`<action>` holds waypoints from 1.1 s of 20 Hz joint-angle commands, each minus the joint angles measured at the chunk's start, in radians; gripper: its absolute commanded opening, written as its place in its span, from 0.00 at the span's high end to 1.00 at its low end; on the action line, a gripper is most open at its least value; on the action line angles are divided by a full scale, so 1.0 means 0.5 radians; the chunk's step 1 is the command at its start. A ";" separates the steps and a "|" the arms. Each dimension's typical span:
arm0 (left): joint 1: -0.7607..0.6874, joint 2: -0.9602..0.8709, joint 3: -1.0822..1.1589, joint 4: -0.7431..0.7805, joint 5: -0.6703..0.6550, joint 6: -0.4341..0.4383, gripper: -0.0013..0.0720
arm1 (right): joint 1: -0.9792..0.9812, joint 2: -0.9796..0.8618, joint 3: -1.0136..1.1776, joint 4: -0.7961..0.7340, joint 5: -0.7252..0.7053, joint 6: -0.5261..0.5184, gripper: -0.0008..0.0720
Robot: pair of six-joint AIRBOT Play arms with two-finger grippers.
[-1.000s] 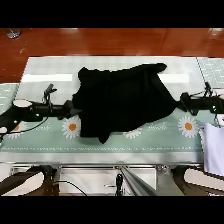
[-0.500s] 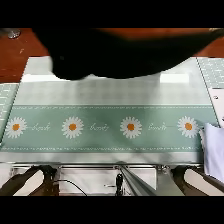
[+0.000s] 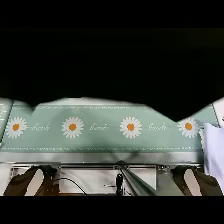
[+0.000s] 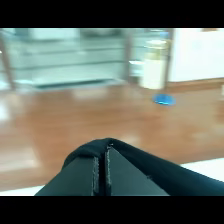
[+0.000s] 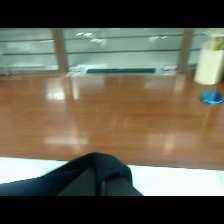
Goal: Fold the shirts.
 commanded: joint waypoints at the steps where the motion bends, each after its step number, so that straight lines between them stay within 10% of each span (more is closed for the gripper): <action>1: -0.307 0.198 0.036 0.643 -0.121 -0.134 0.95 | 0.001 0.165 0.011 -0.117 0.173 0.094 0.96; 9: -0.607 0.134 -0.757 1.022 -0.197 -0.217 0.95 | 0.001 0.164 -0.729 -0.011 0.216 0.099 0.96; 14: -0.607 -0.269 -1.284 0.949 0.240 -0.315 0.95 | 0.002 -0.124 -1.415 0.267 -0.205 -0.124 0.96; 22: -0.620 -1.268 -1.251 0.835 0.997 -0.681 0.95 | 0.249 -1.328 -1.171 0.362 -0.748 -0.263 0.96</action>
